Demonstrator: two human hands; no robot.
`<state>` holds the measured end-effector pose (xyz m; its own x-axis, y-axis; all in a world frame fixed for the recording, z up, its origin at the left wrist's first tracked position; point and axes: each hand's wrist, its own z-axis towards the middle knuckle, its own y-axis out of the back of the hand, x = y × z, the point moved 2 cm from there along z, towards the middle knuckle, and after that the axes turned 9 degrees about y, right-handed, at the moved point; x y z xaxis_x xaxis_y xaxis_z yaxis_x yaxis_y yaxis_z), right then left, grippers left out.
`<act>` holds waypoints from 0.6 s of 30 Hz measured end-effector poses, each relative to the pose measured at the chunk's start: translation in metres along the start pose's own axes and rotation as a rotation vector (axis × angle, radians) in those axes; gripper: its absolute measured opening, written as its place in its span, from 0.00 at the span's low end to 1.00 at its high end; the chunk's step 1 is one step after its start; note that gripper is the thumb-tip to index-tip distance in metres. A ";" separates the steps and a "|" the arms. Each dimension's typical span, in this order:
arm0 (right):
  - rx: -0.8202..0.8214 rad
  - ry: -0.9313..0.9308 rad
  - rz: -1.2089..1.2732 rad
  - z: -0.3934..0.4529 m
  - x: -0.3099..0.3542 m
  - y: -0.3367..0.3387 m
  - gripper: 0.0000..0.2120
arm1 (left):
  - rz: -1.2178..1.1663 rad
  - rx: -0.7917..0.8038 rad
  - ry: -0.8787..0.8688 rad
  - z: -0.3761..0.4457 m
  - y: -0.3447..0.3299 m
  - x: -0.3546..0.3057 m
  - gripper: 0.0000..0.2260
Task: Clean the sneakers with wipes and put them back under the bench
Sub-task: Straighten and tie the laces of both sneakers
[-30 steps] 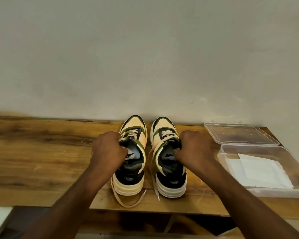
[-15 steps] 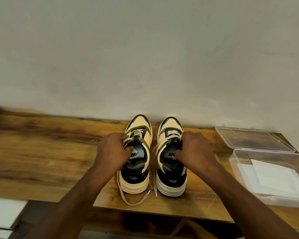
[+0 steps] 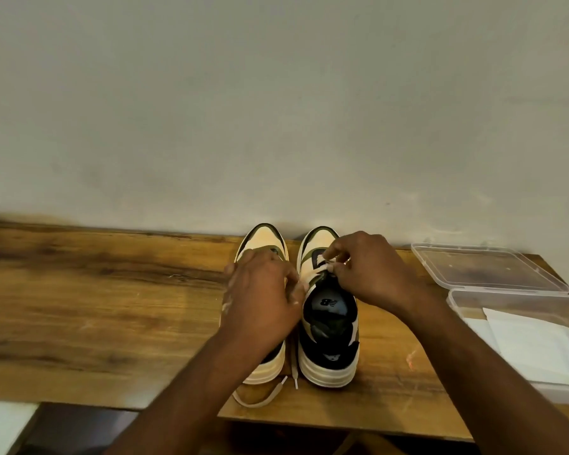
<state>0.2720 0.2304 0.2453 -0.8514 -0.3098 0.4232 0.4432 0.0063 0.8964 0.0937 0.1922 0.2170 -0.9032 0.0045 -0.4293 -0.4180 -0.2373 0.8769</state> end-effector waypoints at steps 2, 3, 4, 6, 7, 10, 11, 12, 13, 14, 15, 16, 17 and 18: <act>0.006 -0.006 0.003 0.003 -0.002 -0.003 0.06 | 0.061 0.070 0.000 0.005 -0.005 -0.004 0.12; -0.004 -0.013 0.017 0.004 -0.004 -0.004 0.04 | 0.073 0.084 0.001 0.007 -0.006 -0.006 0.13; -0.017 -0.026 0.034 0.005 -0.006 -0.004 0.02 | 0.083 0.095 0.004 0.009 -0.006 -0.009 0.13; -0.024 -0.054 0.065 0.007 -0.009 -0.003 0.02 | 0.122 0.112 -0.004 0.010 -0.007 -0.016 0.14; -0.014 -0.067 0.077 0.008 -0.010 -0.004 0.02 | 0.146 0.115 -0.008 0.010 -0.008 -0.019 0.14; 0.015 -0.108 0.132 0.008 -0.013 -0.006 0.04 | 0.175 0.129 0.015 0.010 -0.012 -0.022 0.14; 0.014 -0.127 0.178 0.008 -0.013 -0.005 0.04 | 0.166 0.132 0.025 0.011 -0.012 -0.022 0.14; 0.007 -0.147 0.245 0.007 -0.014 -0.005 0.04 | 0.137 0.134 0.038 0.012 -0.012 -0.021 0.13; -0.002 -0.169 0.320 0.006 -0.015 -0.004 0.05 | 0.094 0.134 0.052 0.012 -0.012 -0.020 0.13; -0.012 -0.193 0.391 0.005 -0.016 -0.004 0.05 | 0.051 0.134 0.065 0.013 -0.011 -0.020 0.12; -0.028 -0.219 0.446 0.004 -0.017 -0.004 0.06 | 0.018 0.136 0.072 0.012 -0.011 -0.020 0.11; -0.053 -0.245 0.490 0.003 -0.019 -0.005 0.06 | -0.011 0.139 0.077 0.012 -0.010 -0.021 0.10; -0.088 -0.272 0.531 0.002 -0.021 -0.006 0.05 | -0.048 0.143 0.087 0.012 -0.010 -0.021 0.09; -0.123 -0.295 0.575 0.002 -0.023 -0.007 0.04 | -0.085 0.142 0.099 0.013 -0.010 -0.022 0.09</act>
<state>0.2877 0.2389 0.2291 -0.5028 -0.0156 0.8643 0.8643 -0.0208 0.5025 0.1161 0.2074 0.2210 -0.8528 -0.0788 -0.5162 -0.5084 -0.1005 0.8553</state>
